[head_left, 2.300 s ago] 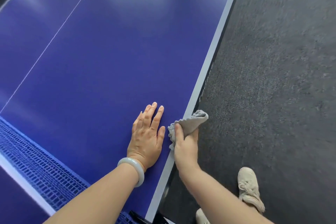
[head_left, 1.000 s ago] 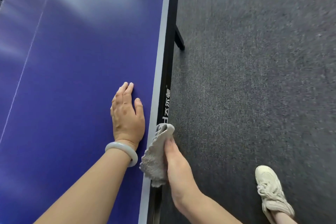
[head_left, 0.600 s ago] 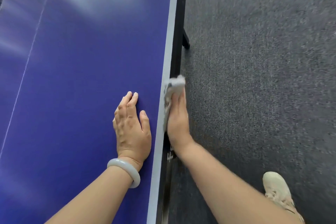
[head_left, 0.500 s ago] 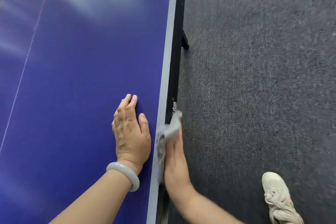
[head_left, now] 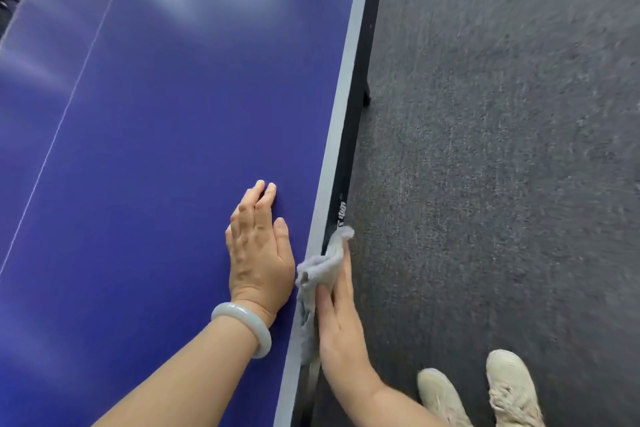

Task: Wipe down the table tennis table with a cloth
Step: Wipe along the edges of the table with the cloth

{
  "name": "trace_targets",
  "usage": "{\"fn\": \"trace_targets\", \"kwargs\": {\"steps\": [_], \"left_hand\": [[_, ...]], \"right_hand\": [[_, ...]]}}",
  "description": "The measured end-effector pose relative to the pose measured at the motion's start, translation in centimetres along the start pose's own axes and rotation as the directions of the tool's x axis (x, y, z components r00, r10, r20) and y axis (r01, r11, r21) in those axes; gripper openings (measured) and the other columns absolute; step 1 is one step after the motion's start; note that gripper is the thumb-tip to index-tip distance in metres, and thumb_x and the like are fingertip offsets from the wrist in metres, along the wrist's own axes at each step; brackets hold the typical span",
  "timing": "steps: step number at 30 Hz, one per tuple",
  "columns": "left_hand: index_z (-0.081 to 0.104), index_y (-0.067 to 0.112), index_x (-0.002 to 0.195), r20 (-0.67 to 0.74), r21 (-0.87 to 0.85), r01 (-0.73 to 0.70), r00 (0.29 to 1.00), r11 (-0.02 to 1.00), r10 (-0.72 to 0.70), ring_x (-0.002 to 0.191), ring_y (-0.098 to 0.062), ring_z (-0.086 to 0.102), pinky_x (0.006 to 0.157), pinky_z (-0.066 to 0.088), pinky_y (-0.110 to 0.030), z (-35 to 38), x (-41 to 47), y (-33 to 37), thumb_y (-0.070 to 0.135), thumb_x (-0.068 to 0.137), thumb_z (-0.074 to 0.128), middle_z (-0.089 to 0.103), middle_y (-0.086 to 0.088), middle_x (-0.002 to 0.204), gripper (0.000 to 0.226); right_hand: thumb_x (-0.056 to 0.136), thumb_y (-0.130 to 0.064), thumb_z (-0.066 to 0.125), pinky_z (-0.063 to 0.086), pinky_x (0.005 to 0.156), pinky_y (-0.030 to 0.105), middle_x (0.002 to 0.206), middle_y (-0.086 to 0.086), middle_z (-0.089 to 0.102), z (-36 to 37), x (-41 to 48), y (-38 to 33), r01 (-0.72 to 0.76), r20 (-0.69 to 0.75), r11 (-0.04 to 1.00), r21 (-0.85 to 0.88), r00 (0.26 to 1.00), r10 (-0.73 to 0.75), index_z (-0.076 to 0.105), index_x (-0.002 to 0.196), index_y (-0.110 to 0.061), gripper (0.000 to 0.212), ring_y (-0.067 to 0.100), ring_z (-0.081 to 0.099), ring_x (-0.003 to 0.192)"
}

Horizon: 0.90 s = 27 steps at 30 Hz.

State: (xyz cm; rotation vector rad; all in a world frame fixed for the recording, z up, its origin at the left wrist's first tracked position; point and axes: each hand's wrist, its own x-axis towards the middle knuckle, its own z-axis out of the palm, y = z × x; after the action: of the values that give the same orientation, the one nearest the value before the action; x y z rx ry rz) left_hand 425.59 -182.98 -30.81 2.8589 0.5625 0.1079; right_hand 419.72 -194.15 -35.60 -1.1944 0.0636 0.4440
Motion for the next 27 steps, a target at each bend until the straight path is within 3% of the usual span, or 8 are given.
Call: {"fn": "trace_targets", "kwargs": {"steps": [4, 9, 15, 18, 21, 24, 26, 27], "left_hand": [[0.039, 0.020, 0.147, 0.011, -0.010, 0.014, 1.000, 1.000, -0.014, 0.141, -0.016, 0.027, 0.116, 0.016, -0.039, -0.1, 0.0, 0.1, 0.027, 0.095, 0.030, 0.029, 0.007, 0.155, 0.054], [0.037, 0.020, 0.148, 0.026, 0.001, 0.021, 0.999, 1.000, -0.021, 0.141, -0.018, 0.028, 0.117, 0.021, -0.045, -0.2, 0.0, 0.1, 0.028, 0.095, 0.030, 0.028, 0.007, 0.156, 0.054], [0.035, 0.019, 0.149, 0.073, 0.032, 0.036, 0.997, 0.999, -0.039, 0.143, -0.023, 0.028, 0.117, 0.022, -0.048, -0.3, 0.0, 0.2, 0.029, 0.095, 0.027, 0.026, 0.004, 0.157, 0.055], [0.034, 0.018, 0.149, 0.078, 0.047, 0.027, 0.997, 0.999, -0.031, 0.144, -0.022, 0.026, 0.117, 0.020, -0.045, -0.2, 0.1, 0.3, 0.032, 0.095, 0.022, 0.025, 0.003, 0.158, 0.057], [0.034, 0.017, 0.149, 0.080, 0.057, 0.022, 0.996, 0.998, -0.026, 0.144, -0.022, 0.026, 0.116, 0.021, -0.044, -0.2, 0.1, 0.3, 0.031, 0.095, 0.023, 0.027, 0.002, 0.157, 0.057], [0.035, 0.016, 0.148, 0.074, 0.082, 0.011, 0.997, 0.997, -0.017, 0.142, -0.021, 0.026, 0.114, 0.026, -0.046, -0.3, 0.2, 0.4, 0.028, 0.096, 0.025, 0.030, 0.000, 0.155, 0.055], [0.037, 0.014, 0.147, 0.075, 0.098, 0.005, 0.997, 0.995, -0.012, 0.141, -0.022, 0.028, 0.112, 0.030, -0.048, -0.4, 0.2, 0.6, 0.027, 0.095, 0.027, 0.033, -0.002, 0.154, 0.054], [0.039, 0.012, 0.146, 0.077, 0.103, 0.004, 0.997, 0.995, -0.012, 0.140, -0.023, 0.029, 0.111, 0.032, -0.049, -0.4, 0.3, 0.6, 0.026, 0.095, 0.027, 0.035, -0.003, 0.153, 0.054]], "right_hand": [[0.106, -0.037, 0.034, 0.018, 0.122, 0.033, 0.165, -0.010, 0.015, -0.7, 0.7, -1.8, -0.083, 0.036, 0.993, -0.087, 0.996, 0.086, -0.002, 0.154, -0.042, 0.060, 0.006, 0.017, 0.151], [0.108, -0.029, 0.032, 0.031, 0.117, 0.048, 0.149, 0.004, 0.046, -1.8, 12.4, -6.6, -0.140, -0.093, 0.990, 0.008, 0.986, 0.140, 0.023, 0.156, -0.028, 0.048, 0.019, 0.047, 0.133], [0.104, -0.043, 0.034, 0.013, 0.120, 0.019, 0.164, -0.019, 0.013, -0.6, 4.6, -4.0, -0.127, -0.009, 0.990, -0.055, 0.992, 0.127, 0.005, 0.158, -0.032, 0.062, -0.006, 0.013, 0.148], [0.104, -0.044, 0.035, 0.025, 0.112, 0.008, 0.157, -0.011, 0.033, -1.1, 6.3, -4.0, -0.162, 0.021, 0.986, -0.037, 0.986, 0.163, 0.015, 0.157, -0.030, 0.059, -0.009, 0.030, 0.140], [0.103, -0.043, 0.035, 0.040, 0.109, 0.027, 0.137, -0.006, 0.055, -1.9, 12.2, -6.6, -0.149, -0.019, 0.989, -0.001, 0.989, 0.149, 0.035, 0.146, -0.033, 0.044, 0.003, 0.053, 0.125], [0.082, -0.074, 0.041, 0.052, 0.078, 0.026, 0.096, -0.014, 0.066, -3.1, 16.5, -9.0, -0.200, 0.018, 0.977, 0.078, 0.980, 0.199, 0.044, 0.135, -0.034, 0.066, 0.004, 0.063, 0.083], [0.074, -0.080, 0.044, 0.049, 0.082, 0.026, 0.100, -0.016, 0.064, -3.7, 17.4, -9.3, -0.213, 0.034, 0.975, 0.056, 0.977, 0.212, 0.041, 0.143, -0.034, 0.083, 0.004, 0.062, 0.086], [0.077, -0.076, 0.045, 0.049, 0.088, 0.027, 0.108, -0.015, 0.064, -3.8, 17.6, -9.1, -0.205, 0.045, 0.978, 0.044, 0.978, 0.203, 0.039, 0.145, -0.038, 0.078, 0.005, 0.063, 0.094]]}}
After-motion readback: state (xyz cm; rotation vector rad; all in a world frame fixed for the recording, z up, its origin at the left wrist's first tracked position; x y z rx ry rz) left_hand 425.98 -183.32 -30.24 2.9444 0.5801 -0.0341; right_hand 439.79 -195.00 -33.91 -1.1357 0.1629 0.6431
